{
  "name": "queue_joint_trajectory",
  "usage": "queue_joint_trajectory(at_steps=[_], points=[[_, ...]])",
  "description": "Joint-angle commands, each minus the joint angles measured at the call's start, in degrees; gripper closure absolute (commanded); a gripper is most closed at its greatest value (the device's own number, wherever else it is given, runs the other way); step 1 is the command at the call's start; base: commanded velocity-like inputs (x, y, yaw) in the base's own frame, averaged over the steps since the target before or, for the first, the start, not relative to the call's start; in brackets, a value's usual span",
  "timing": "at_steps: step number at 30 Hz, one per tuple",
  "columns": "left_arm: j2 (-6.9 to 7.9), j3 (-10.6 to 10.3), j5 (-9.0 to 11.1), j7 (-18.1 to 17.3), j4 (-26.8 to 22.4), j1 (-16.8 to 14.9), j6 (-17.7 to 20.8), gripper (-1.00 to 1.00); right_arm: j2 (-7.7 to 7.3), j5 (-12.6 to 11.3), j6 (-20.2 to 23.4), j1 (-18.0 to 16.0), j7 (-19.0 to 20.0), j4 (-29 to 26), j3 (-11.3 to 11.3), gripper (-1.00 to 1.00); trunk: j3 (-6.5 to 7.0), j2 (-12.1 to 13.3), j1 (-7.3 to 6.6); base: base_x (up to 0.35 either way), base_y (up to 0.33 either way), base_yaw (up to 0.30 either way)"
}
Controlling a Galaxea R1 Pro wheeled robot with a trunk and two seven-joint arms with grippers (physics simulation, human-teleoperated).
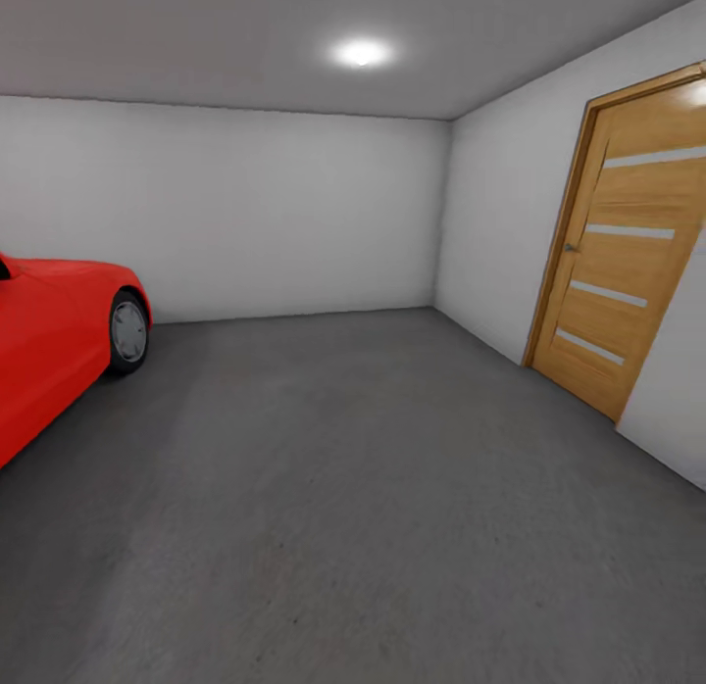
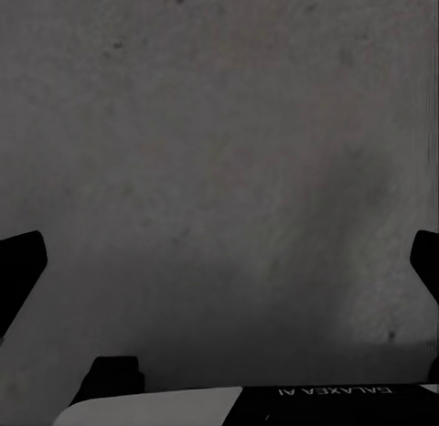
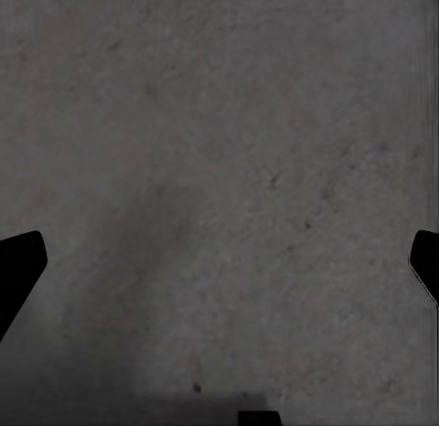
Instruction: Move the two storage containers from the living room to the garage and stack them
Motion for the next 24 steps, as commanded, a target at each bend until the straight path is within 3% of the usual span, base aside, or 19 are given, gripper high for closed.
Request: queue_joint_trajectory(at_steps=[1, 24], points=[[-0.04, 0.0, 0.2, 0.0, -0.3, 0.0, 0.4, -1.0, 0.02, 0.0, 0.0, 0.0, 0.0, 0.0, 0.0, -1.0, -0.05, 0.0, 0.04, 0.326, 0.0, -0.271], [-0.58, -0.1, 0.0, 0.4, -0.5, 0.0, 0.4, -1.0, 0.02, 0.0, -1.5, 0.0, -0.1, 0.0, 0.0, -1.0, -0.23, 0.0, 0.04, 0.327, 0.0, -0.271]])
